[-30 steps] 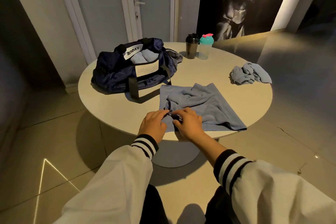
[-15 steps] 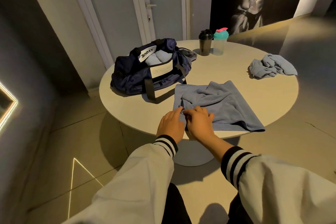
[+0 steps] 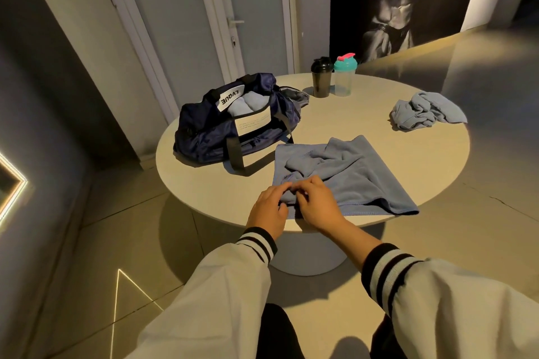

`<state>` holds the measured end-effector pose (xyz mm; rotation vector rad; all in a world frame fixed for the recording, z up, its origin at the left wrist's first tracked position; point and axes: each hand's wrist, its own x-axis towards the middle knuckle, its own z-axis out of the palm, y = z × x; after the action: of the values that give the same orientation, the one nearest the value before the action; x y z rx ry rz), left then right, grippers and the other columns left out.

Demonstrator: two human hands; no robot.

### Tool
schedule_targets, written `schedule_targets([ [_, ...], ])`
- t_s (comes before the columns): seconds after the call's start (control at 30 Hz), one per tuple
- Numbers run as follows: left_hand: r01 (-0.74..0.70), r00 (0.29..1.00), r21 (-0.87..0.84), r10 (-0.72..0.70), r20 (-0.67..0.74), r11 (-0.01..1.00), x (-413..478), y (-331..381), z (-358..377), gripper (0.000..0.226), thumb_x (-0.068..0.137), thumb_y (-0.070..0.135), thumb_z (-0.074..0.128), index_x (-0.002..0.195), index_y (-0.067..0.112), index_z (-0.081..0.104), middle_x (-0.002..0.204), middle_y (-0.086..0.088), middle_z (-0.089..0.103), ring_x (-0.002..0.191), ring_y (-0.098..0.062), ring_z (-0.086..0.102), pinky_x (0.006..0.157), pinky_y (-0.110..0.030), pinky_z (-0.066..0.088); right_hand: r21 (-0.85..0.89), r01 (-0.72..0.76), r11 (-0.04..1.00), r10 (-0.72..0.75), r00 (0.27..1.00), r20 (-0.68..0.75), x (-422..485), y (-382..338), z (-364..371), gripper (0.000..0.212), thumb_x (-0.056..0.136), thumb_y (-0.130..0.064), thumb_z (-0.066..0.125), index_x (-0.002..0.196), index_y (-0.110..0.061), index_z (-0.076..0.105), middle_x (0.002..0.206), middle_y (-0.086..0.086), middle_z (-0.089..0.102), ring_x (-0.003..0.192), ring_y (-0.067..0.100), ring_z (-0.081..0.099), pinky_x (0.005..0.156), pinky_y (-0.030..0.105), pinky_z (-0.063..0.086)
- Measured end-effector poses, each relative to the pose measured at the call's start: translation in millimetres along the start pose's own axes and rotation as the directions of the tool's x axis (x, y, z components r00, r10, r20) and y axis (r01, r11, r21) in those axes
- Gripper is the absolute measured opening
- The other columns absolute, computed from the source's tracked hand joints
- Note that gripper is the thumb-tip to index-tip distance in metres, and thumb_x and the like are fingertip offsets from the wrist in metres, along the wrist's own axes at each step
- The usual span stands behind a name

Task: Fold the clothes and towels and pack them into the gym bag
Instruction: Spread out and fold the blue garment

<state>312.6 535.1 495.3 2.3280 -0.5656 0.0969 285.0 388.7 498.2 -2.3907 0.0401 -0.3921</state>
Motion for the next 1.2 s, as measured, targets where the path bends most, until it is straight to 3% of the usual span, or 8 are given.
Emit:
schedule_targets([
  [0.1,0.003,1.000,-0.019,-0.003,-0.009,1.000,1,-5,3,0.042,0.100,0.013,0.049,0.140,0.027,0.052,0.132,0.000,0.056,0.123,-0.018,0.051,0.105,-0.035,0.045,-0.087,0.043,0.995,-0.041,0.999,0.026,-1,1,1,0.028,0.099,-0.030,0.053,0.124,-0.026,0.064,0.120,0.002,0.058,0.114,0.022,0.051,0.098,0.039,0.033],
  [0.2,0.012,1.000,-0.025,-0.013,-0.019,1.000,-1,-7,3,0.036,0.103,0.020,0.046,0.137,0.024,0.055,0.134,0.002,0.056,0.123,-0.016,0.052,0.104,-0.030,0.044,-0.090,0.047,0.995,-0.049,0.999,-0.020,-4,5,3,0.023,0.099,-0.025,0.053,0.116,-0.027,0.069,0.110,0.002,0.062,0.109,0.023,0.053,0.091,0.036,0.030],
  [0.4,0.063,0.997,-0.154,-0.070,-0.041,0.986,-1,-9,-5,0.034,0.105,0.011,0.042,0.131,0.018,0.062,0.141,0.002,0.054,0.127,-0.013,0.050,0.101,-0.017,0.036,-0.117,0.110,0.987,-0.114,0.993,-0.033,-7,7,4,0.023,0.100,-0.027,0.051,0.113,-0.034,0.069,0.107,-0.009,0.065,0.109,0.014,0.050,0.088,0.033,0.023],
  [0.5,0.096,0.993,-0.211,-0.109,-0.048,0.973,-1,-10,-9,0.035,0.103,0.008,0.042,0.130,0.017,0.064,0.133,0.000,0.062,0.116,-0.011,0.056,0.097,-0.018,0.041,-0.196,0.152,0.969,-0.148,0.988,0.033,-8,5,4,0.023,0.099,-0.037,0.051,0.113,-0.038,0.068,0.108,-0.013,0.062,0.111,0.010,0.046,0.092,0.037,0.024],
  [0.67,0.091,0.995,-0.205,-0.099,-0.028,0.975,0,-14,-8,0.041,0.100,-0.003,0.041,0.132,0.009,0.062,0.135,-0.006,0.061,0.123,-0.019,0.056,0.106,-0.024,0.040,-0.255,0.177,0.951,-0.184,0.983,-0.005,-11,1,6,0.024,0.101,-0.041,0.052,0.113,-0.037,0.072,0.105,-0.010,0.063,0.111,0.013,0.046,0.092,0.039,0.024],
  [0.9,0.146,0.985,-0.306,-0.167,-0.044,0.941,1,-15,-11,0.039,0.101,0.001,0.038,0.118,0.019,0.069,0.124,-0.003,0.064,0.113,-0.021,0.059,0.102,-0.035,0.050,-0.166,0.277,0.946,-0.290,0.955,-0.058,-13,3,7,0.019,0.099,-0.030,0.059,0.111,-0.029,0.073,0.096,-0.006,0.064,0.103,0.019,0.049,0.087,0.039,0.028],
  [1.07,0.193,0.977,-0.380,-0.214,-0.012,0.904,2,-12,-17,0.037,0.104,0.013,0.036,0.102,0.033,0.066,0.117,-0.002,0.068,0.106,-0.021,0.063,0.095,-0.041,0.055,-0.198,0.345,0.917,-0.336,0.938,0.082,-13,1,6,0.023,0.100,-0.035,0.053,0.113,-0.035,0.072,0.103,-0.014,0.063,0.105,0.011,0.042,0.089,0.033,0.023],
  [1.2,0.145,0.988,-0.210,-0.152,-0.017,0.967,2,-9,-12,0.034,0.100,0.008,0.043,0.122,0.019,0.066,0.127,-0.001,0.064,0.114,-0.019,0.059,0.101,-0.032,0.048,-0.097,0.298,0.950,-0.287,0.951,0.114,-10,4,6,0.022,0.095,-0.030,0.056,0.105,-0.035,0.075,0.101,-0.016,0.062,0.100,0.005,0.041,0.090,0.029,0.021],
])
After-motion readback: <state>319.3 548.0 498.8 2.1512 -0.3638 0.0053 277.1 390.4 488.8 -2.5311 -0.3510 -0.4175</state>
